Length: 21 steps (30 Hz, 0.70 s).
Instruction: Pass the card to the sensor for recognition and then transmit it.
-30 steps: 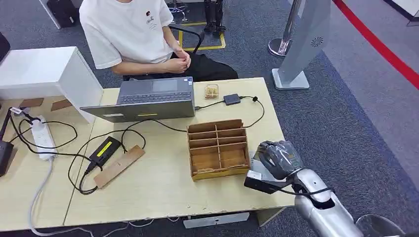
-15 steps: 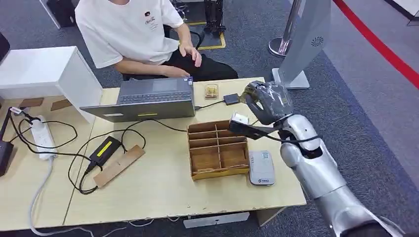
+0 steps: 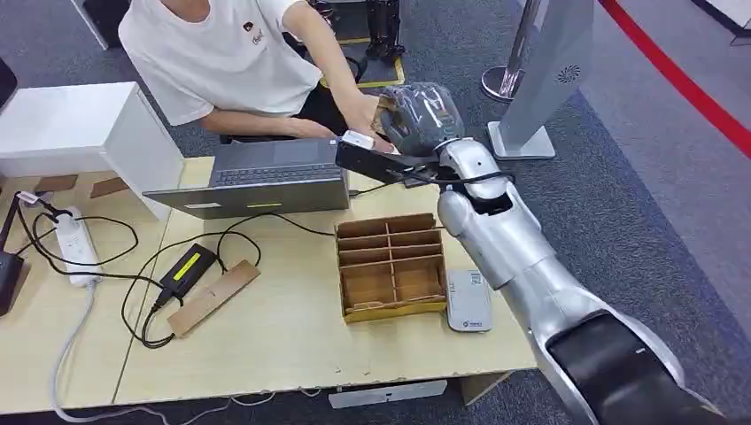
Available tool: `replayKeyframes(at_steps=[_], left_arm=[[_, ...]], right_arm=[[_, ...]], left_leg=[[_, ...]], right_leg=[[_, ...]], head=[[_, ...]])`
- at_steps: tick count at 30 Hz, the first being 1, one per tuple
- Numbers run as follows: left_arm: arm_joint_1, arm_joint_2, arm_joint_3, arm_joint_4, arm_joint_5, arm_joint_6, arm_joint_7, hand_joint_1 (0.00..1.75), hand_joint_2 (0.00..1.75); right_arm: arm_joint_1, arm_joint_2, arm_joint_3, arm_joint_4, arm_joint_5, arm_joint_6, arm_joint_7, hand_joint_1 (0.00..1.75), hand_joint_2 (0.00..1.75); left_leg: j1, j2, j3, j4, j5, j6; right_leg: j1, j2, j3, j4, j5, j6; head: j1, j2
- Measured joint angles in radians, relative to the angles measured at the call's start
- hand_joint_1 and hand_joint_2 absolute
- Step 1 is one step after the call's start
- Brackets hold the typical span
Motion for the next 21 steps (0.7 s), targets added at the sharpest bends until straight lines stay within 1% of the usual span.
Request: replayKeyframes(at_steps=[3,6,7,12,21], left_arm=[[0.000,0.000,0.000,0.000,-0.002,-0.001,0.000,0.00,1.75],[0.000,0.000,0.000,0.000,-0.001,-0.002,0.001,0.00,1.75],[0.000,0.000,0.000,0.000,0.000,-0.003,0.002,0.00,1.75],[-0.002,0.000,0.000,0.000,0.005,-0.021,0.003,0.00,1.75],[-0.002,0.000,0.000,0.000,0.006,-0.010,0.004,0.00,1.75]], right_arm=[[-0.026,0.032,0.003,0.049,-0.014,0.001,0.001,1.75,1.75],[-0.039,0.052,0.003,0.079,-0.014,0.002,0.003,1.75,1.75],[-0.041,0.058,0.004,0.086,-0.014,0.002,0.003,0.00,1.75],[-0.041,0.067,0.011,0.102,-0.011,0.003,-0.008,0.00,1.75],[-0.018,0.065,0.026,0.100,-0.013,0.000,-0.040,0.00,1.75]], left_leg=[[0.000,0.000,0.000,0.000,0.000,0.000],[0.000,0.000,0.000,0.000,0.000,0.000],[0.000,0.000,0.000,0.000,0.000,0.000],[0.000,0.000,0.000,0.000,0.000,0.000],[0.000,0.000,0.000,0.000,0.000,0.000]], right_leg=[[0.000,0.000,0.000,0.000,0.000,0.000],[0.000,0.000,0.000,0.000,0.000,0.000],[0.000,0.000,0.000,0.000,0.000,0.000],[0.000,0.000,0.000,0.000,0.000,0.000],[0.000,0.000,-0.001,0.000,0.000,0.000]], head=[[0.000,0.000],[0.000,0.000],[0.000,0.000],[0.000,0.000],[0.000,0.000]])
